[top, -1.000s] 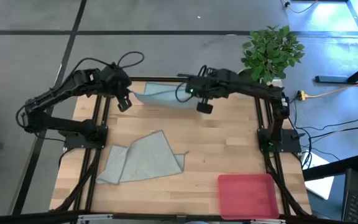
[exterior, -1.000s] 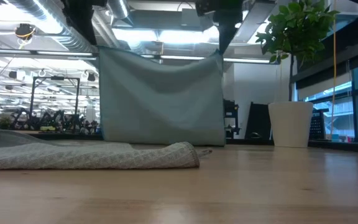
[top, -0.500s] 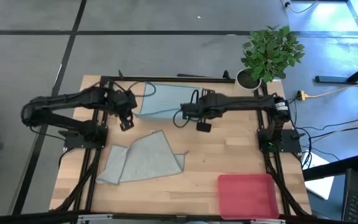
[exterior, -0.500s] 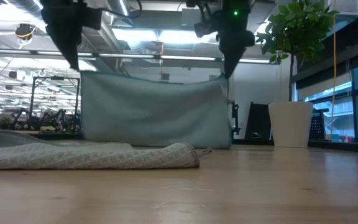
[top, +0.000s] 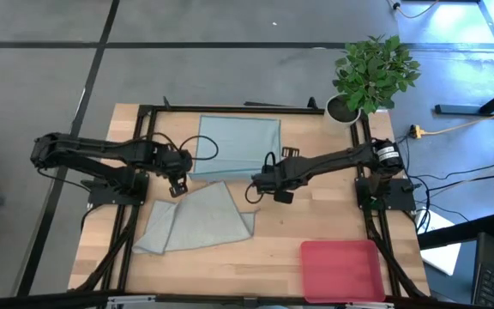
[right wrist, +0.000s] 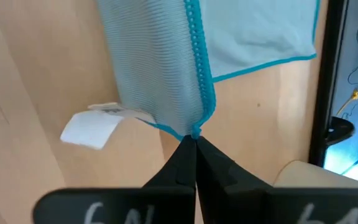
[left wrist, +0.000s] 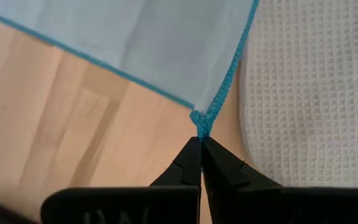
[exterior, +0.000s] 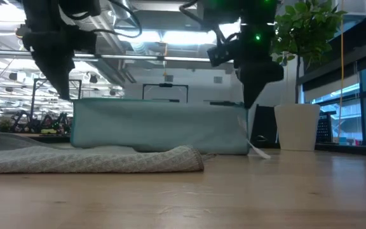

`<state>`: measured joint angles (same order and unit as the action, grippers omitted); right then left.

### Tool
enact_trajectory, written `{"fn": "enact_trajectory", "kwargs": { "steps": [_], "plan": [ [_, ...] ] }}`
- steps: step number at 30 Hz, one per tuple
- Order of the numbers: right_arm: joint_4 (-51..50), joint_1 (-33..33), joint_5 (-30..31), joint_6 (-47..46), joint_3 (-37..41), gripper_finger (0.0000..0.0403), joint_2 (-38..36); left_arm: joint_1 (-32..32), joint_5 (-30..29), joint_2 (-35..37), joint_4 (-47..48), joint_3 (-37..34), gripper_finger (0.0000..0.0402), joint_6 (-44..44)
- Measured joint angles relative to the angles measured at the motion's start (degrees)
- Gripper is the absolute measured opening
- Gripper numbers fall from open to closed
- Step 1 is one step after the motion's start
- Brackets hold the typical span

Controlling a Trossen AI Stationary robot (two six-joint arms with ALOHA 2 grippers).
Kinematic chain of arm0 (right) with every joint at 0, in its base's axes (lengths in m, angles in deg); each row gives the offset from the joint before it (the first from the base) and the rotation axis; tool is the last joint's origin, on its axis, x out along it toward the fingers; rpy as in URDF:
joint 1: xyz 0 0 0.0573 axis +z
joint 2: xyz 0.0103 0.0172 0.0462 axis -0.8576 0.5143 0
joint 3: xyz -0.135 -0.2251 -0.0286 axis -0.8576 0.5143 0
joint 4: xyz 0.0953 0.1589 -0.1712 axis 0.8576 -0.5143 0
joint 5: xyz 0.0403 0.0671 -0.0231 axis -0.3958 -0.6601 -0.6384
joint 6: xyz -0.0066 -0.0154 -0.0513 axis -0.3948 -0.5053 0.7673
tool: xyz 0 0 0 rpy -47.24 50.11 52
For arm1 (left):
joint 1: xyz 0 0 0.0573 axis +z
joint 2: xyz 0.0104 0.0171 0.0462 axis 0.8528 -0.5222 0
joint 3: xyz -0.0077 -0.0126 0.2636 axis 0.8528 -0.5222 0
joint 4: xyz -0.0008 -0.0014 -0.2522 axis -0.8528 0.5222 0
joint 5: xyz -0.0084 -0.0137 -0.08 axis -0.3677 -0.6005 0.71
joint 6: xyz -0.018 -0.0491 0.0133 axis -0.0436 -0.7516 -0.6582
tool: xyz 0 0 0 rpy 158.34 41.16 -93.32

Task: Roll microfiber towels into tight, uniform cylinder then place into a basket
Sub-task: Fold the blue towel

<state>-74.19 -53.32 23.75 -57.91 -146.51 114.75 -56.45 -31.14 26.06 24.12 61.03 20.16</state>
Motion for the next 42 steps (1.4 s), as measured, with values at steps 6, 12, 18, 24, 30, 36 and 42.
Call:
{"fn": "enact_trajectory", "kwargs": {
  "steps": [6, 12, 18, 24, 30, 36, 42],
  "plan": [
    [3.1, -0.32, 1.79, 0.32, 1.66, 0.0, 0.0, -0.78, -3.37, 0.0, -2.64, -0.85, 0.0, 0.0],
    [4.38, -3.18, 8.42, 2.39, 1.66, 0.0, 0.0, 0.17, -11.61, -0.02, -2.77, -0.85, 0.0, -1.53],
    [8.94, -8.47, 11.26, 6.0, 1.66, 0.0, 0.0, 3.33, -18.31, 0.0, -5.31, -0.87, 0.0, -1.62],
    [15.22, -12.93, 13.22, 11.66, 1.66, 0.0, 0.0, 7.35, -23.01, -0.01, -8.5, -0.87, 0.0, -0.37],
    [16.11, -16.86, 14.83, 12.06, 1.66, 0.0, 0.0, 11.61, -23.28, -0.02, -10.19, -0.89, 0.0, 1.95],
    [16.66, -19.55, 14.79, 12.05, 1.66, 0.0, 0.0, 15.26, -23.28, 0.0, -15.2, -0.89, 0.0, 6.38],
    [19.61, -21.69, 14.77, 13.37, 1.66, 0.0, 0.0, 19.39, -23.16, -0.02, -21.37, -0.89, 0.0, 10.8]
  ]
}}
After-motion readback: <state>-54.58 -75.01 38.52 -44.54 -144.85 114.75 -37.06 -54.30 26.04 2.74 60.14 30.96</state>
